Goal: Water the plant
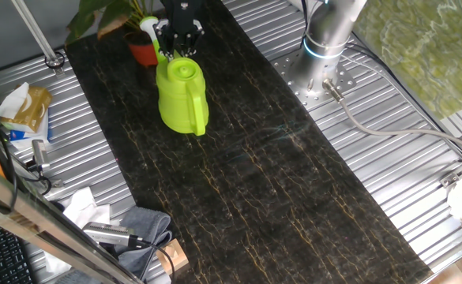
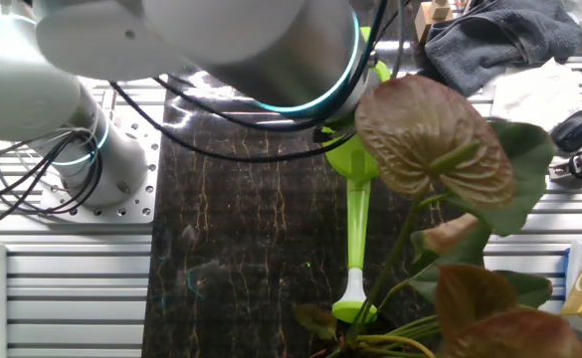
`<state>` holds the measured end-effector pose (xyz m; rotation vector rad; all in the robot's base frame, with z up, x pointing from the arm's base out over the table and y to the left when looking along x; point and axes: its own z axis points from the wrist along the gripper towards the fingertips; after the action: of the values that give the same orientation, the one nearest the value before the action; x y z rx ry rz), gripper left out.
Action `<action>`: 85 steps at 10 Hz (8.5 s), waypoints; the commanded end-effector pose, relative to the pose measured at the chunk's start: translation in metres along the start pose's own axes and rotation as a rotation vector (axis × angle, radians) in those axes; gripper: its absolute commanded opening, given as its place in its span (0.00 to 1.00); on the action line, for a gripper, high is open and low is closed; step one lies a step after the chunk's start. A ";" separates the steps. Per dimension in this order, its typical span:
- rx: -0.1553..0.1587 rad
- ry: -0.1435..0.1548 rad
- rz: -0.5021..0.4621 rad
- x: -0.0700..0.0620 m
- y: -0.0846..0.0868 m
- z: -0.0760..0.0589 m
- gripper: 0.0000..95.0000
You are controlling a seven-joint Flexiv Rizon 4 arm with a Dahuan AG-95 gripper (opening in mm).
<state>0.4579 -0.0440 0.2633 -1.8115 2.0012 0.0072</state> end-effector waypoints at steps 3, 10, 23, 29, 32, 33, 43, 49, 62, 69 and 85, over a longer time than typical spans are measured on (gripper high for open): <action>-0.016 0.098 -0.058 0.001 0.001 0.001 0.00; -0.019 0.153 -0.079 0.000 0.004 0.007 0.00; -0.043 0.188 -0.036 -0.008 0.007 0.010 0.00; -0.046 0.192 -0.028 -0.015 0.009 0.012 0.00; -0.046 0.196 -0.021 -0.020 0.010 0.014 0.00; -0.046 0.201 -0.019 -0.022 0.011 0.015 0.00; -0.088 0.292 -0.014 -0.052 0.017 0.032 0.00; -0.147 0.332 -0.029 -0.071 0.013 0.037 0.00; -0.177 0.380 -0.048 -0.097 -0.015 0.080 0.00; -0.179 0.398 -0.058 -0.103 -0.019 0.104 0.00; -0.176 0.393 -0.041 -0.097 -0.009 0.144 0.00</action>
<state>0.5161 0.0879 0.1650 -2.0967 2.2853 -0.2076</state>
